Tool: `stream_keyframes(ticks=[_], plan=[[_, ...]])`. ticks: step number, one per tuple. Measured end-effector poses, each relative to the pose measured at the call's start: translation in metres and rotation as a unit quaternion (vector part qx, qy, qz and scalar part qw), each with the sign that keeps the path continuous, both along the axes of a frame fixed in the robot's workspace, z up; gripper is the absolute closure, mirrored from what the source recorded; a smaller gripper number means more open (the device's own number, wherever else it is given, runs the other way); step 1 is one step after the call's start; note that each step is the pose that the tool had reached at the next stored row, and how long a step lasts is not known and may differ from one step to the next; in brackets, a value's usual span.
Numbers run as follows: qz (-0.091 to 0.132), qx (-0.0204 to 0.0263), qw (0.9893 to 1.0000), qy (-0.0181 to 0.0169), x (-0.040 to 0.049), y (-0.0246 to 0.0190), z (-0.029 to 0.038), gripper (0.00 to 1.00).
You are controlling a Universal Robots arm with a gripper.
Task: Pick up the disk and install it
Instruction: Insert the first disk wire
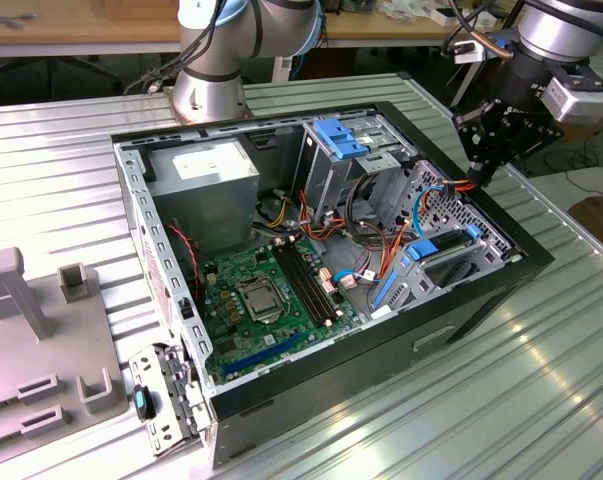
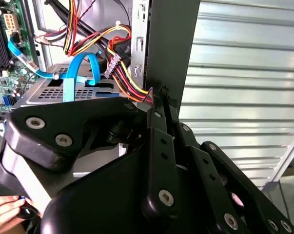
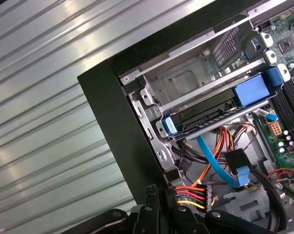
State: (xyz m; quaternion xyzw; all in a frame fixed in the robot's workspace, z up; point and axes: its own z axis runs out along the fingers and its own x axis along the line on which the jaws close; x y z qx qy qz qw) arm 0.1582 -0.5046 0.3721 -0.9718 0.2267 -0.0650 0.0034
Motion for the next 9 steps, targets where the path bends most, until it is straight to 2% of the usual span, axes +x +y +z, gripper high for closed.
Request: stream_keyframes(ticks=[4, 7, 9], plan=[[-0.024, 0.0, 0.9997, 0.0, -0.0007, 0.0, 0.0, 0.84], [-0.043, 0.0, 0.9991, 0.0, -0.0011, 0.0, 0.0, 0.84], [-0.06, 0.0, 0.9982, 0.0, -0.0016, 0.0, 0.0, 0.84]])
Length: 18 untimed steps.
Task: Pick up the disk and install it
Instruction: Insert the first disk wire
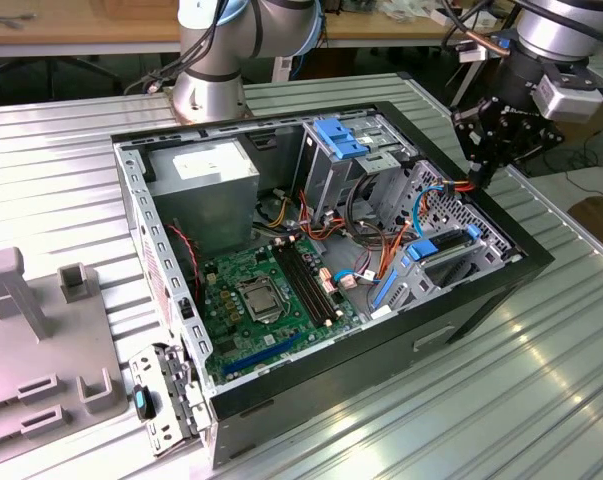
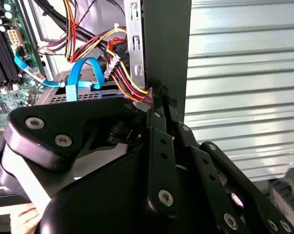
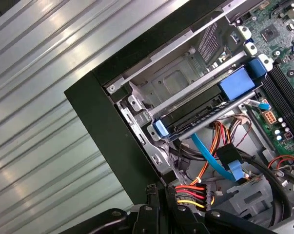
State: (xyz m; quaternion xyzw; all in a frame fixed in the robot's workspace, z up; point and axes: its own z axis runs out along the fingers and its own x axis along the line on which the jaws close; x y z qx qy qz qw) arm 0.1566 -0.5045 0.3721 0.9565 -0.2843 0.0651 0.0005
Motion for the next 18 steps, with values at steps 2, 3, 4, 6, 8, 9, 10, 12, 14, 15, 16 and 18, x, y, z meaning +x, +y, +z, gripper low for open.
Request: stream_keyframes(ticks=[2, 3, 4, 6, 8, 9, 10, 12, 14, 15, 16, 18], plan=[[-0.016, -0.0001, 0.9999, 0.0, -0.0006, 0.0, 0.0, 0.84], [-0.022, 0.0, 0.9997, 0.0, -0.0008, 0.0, 0.0, 0.84], [-0.027, 0.0, 0.9996, 0.0, -0.0009, 0.0, 0.0, 0.84], [-0.037, 0.0, 0.9993, 0.0, -0.0013, 0.0, 0.0, 0.84], [-0.049, 0.0, 0.9988, 0.0, -0.0017, 0.0, 0.0, 0.84], [-0.054, -0.0001, 0.9985, 0.0, -0.0018, 0.0, 0.0, 0.84], [-0.06, 0.0, 0.9982, 0.0, -0.0019, 0.0, 0.0, 0.84], [-0.071, 0.0, 0.9975, 0.0, -0.0022, 0.0, 0.0, 0.84], [-0.087, 0.0, 0.9962, 0.0, -0.0025, 0.0, 0.0, 0.84], [-0.096, 0.0, 0.9954, 0.0, -0.0026, 0.0, 0.0, 0.84], [-0.105, 0.0, 0.9944, 0.0, -0.0027, 0.0, 0.0, 0.84], [-0.116, 0.0, 0.9932, 0.0, -0.0029, 0.0, 0.0, 0.84]])
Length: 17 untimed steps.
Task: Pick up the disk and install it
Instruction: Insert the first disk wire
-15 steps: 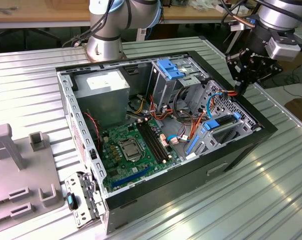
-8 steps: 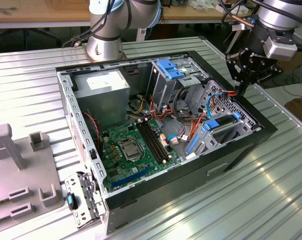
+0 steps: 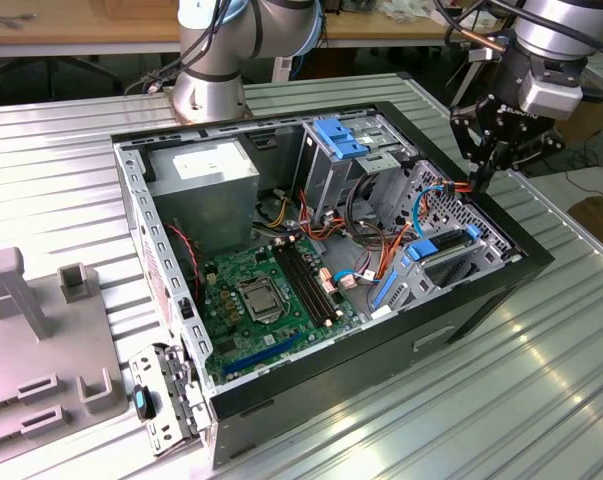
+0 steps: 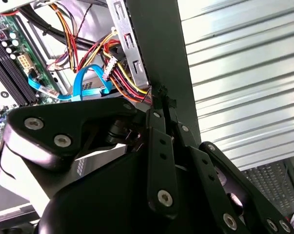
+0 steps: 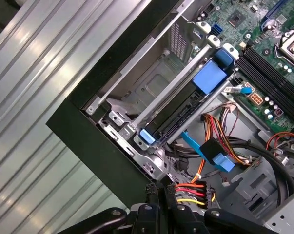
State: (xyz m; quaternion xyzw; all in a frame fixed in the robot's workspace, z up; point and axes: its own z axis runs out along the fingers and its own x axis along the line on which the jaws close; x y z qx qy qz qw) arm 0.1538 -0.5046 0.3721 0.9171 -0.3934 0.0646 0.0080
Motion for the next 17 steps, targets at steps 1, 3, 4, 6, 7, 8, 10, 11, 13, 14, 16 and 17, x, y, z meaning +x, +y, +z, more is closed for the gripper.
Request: stream_keyframes(ticks=[1, 3, 4, 6, 7, 8, 10, 11, 13, 14, 16, 17], plan=[[-0.006, 0.0, 1.0, 0.0, -0.0001, 0.0, 0.0, 0.84], [-0.016, 0.0, 0.9999, 0.0, -0.0002, 0.0, 0.0, 0.84], [-0.022, 0.0, 0.9998, 0.0, -0.0003, 0.0, 0.0, 0.84], [-0.032, 0.0, 0.9995, 0.0, -0.0004, 0.0, 0.0, 0.84], [-0.039, 0.0, 0.9992, 0.0, -0.0005, 0.0, 0.0, 0.84], [-0.044, 0.0, 0.999, 0.0, -0.0006, 0.0, 0.0, 0.84], [-0.056, 0.0, 0.9984, 0.0, -0.0007, 0.0, 0.0, 0.84], [-0.066, 0.0, 0.9978, 0.0, -0.0008, 0.0, 0.0, 0.84], [-0.077, 0.0, 0.997, 0.0, -0.001, 0.0, 0.0, 0.84], [-0.087, 0.0, 0.9962, 0.0, -0.0011, 0.0, 0.0, 0.84], [-0.1, 0.0, 0.995, 0.0, -0.0014, 0.0, 0.0, 0.84], [-0.105, 0.0, 0.9945, 0.0, -0.0016, 0.0, 0.0, 0.84]])
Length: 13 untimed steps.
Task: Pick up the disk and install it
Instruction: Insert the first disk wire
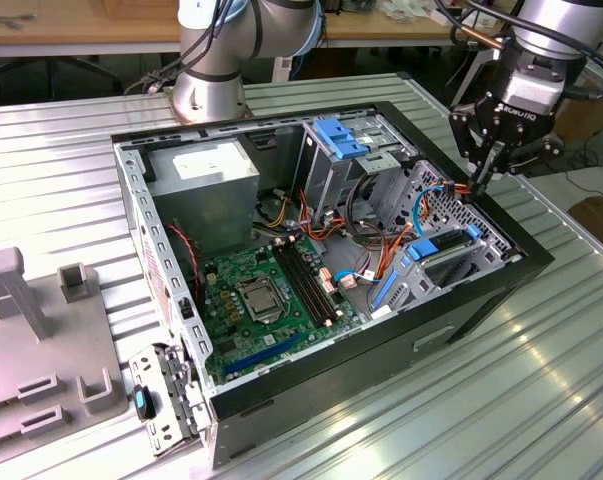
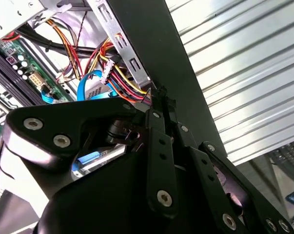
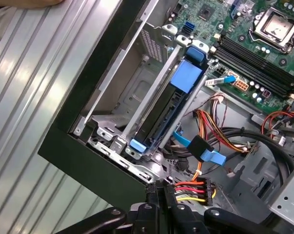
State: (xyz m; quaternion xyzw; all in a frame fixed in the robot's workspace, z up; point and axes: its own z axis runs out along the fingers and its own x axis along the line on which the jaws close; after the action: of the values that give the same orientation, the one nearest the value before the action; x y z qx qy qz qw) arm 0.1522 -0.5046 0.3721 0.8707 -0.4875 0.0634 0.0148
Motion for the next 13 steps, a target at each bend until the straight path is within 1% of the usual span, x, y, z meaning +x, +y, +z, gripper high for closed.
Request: stream_keyframes(ticks=[2, 5, 6, 8, 13], plan=[[-0.012, 0.0, 0.9999, 0.0, -0.0003, 0.0, 0.0, 0.84], [-0.031, 0.0, 0.9995, 0.0, -0.0008, 0.0, 0.0, 0.84], [-0.044, 0.0, 0.999, 0.0, -0.001, 0.0, 0.0, 0.84], [-0.06, 0.0, 0.9982, 0.0, -0.0011, 0.0, -0.0001, 0.84], [-0.072, 0.0, 0.9974, 0.0, -0.0016, -0.0006, -0.0001, 0.84]])
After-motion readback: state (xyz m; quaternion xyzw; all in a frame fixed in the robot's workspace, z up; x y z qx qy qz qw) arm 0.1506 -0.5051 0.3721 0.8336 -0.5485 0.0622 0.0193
